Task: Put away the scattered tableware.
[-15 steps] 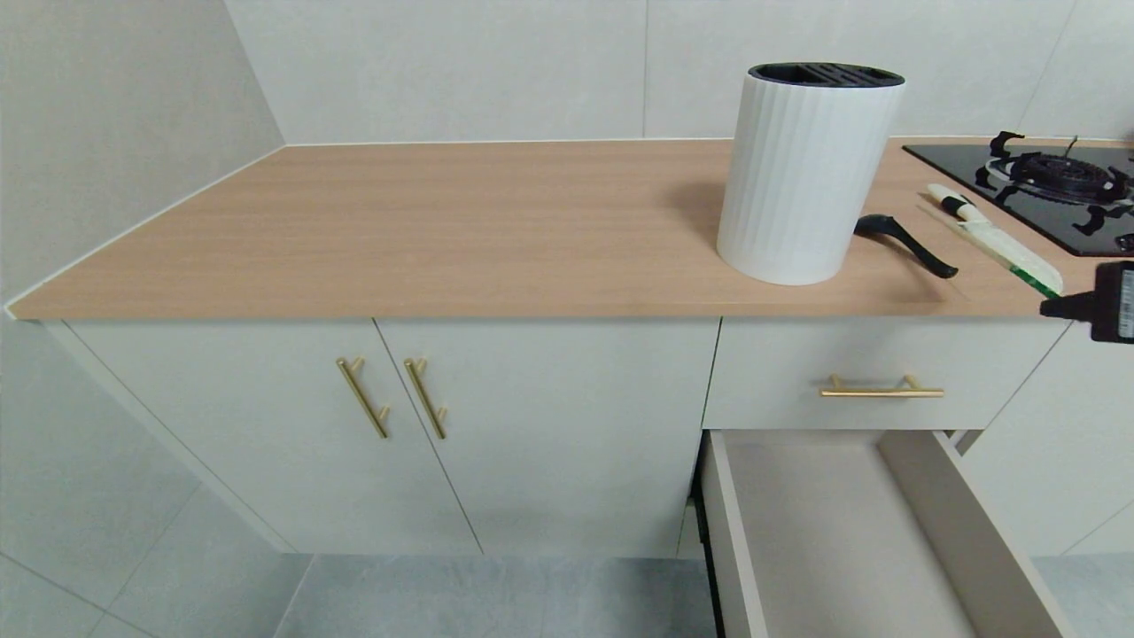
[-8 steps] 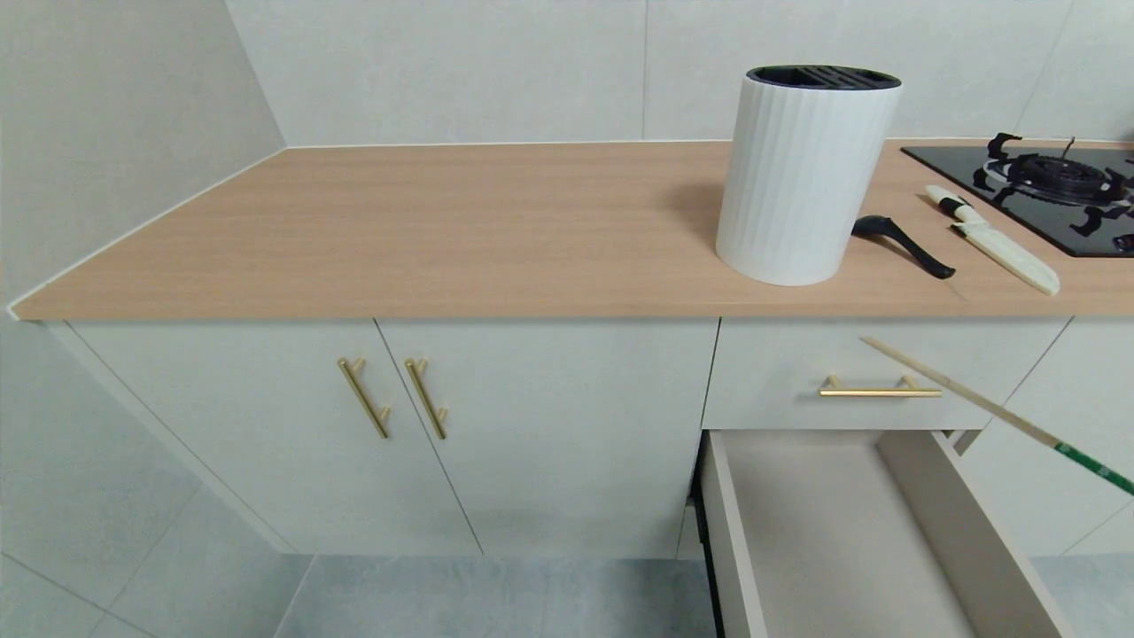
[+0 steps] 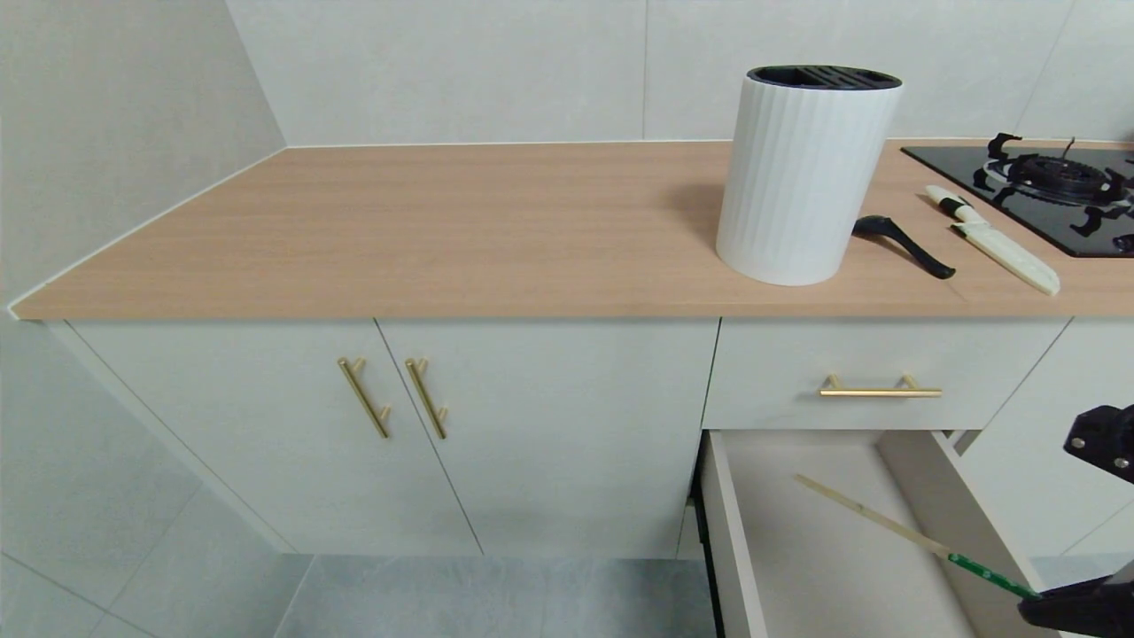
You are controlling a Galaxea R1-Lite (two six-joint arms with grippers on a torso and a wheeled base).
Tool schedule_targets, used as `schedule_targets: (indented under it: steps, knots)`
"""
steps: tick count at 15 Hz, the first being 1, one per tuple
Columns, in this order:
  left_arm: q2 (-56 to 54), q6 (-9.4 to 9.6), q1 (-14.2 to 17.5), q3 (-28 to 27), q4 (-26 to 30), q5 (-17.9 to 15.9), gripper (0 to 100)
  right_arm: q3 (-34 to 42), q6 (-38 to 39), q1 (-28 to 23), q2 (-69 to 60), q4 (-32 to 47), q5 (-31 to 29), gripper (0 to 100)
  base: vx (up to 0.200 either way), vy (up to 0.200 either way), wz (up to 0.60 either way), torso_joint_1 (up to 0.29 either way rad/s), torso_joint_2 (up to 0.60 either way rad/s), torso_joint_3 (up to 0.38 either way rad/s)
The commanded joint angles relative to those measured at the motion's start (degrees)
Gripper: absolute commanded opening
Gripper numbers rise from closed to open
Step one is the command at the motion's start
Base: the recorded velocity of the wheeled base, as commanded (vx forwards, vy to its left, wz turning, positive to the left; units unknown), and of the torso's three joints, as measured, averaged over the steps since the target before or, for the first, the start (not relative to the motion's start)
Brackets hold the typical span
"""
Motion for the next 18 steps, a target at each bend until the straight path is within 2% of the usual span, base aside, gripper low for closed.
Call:
schedule_targets:
  steps: [1,4,7,11,18]
  knots:
    - [0.07,0.0,0.02,0.01,-0.02,0.0,100,-0.02,0.67,-0.38,6.32,-0.03,0.26,0,0.0,0.0,0.0,0.0,0.0,0.0]
    - [0.07,0.0,0.02,0.01,0.07,0.0,100,-0.02,2.69,-1.96,15.82,-1.0,0.96,0,0.0,0.0,0.0,0.0,0.0,0.0]
    - [0.07,0.0,0.02,0.01,-0.02,0.0,100,0.07,6.03,-3.98,20.56,-6.89,0.79,0,0.0,0.0,0.0,0.0,0.0,0.0]
    - [0.07,0.0,0.02,0.01,0.07,0.0,100,1.04,9.02,-4.07,21.35,-12.16,0.26,0,0.0,0.0,0.0,-0.016,0.04,0.023]
    - [0.07,0.0,0.02,0.01,0.07,0.0,100,1.83,9.28,-4.07,19.07,-13.22,-0.88,0,0.0,0.0,0.0,-0.175,0.41,0.23]
